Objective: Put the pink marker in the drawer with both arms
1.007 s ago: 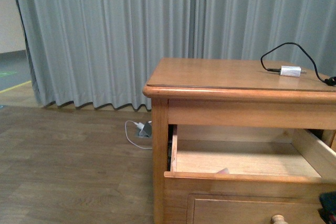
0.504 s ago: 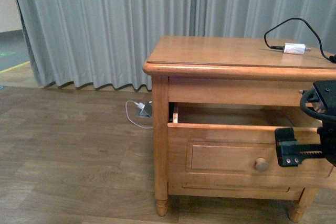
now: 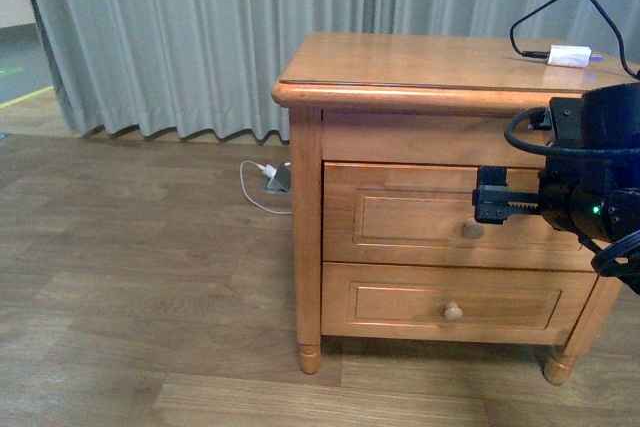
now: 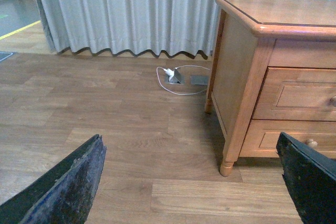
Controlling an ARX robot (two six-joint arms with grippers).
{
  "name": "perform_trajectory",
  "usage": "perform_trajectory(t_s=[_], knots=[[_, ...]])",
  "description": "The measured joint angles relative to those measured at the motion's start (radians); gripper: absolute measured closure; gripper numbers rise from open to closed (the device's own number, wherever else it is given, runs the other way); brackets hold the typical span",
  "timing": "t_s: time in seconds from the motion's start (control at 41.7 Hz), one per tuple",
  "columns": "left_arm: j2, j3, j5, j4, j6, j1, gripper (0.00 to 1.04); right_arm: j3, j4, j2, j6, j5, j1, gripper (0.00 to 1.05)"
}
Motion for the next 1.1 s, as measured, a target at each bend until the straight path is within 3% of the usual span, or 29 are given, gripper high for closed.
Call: perform_trajectory(t_s=[0.288,0.599,0.887,1.103], knots=[[0.0,0.0,0.0,0.0,0.0,0.0,0.06,-0.061,0.005,-0.052,0.032,-0.032,0.0,0.08],[0.0,0.0,0.0,0.0,0.0,0.0,0.06,-0.274,-0.15,-0.396,0.012,-0.082,0.018,0.08],[0.0,0.0,0.0,0.0,0.0,0.0,0.06,-0.392,-0.575,-0.965,0.017,-0.141,0.014,0.08],[0.0,0.0,0.0,0.0,0.0,0.0,0.06,-0.397,-0.906,-1.35,0.055,-0.13,0.013,0.08]])
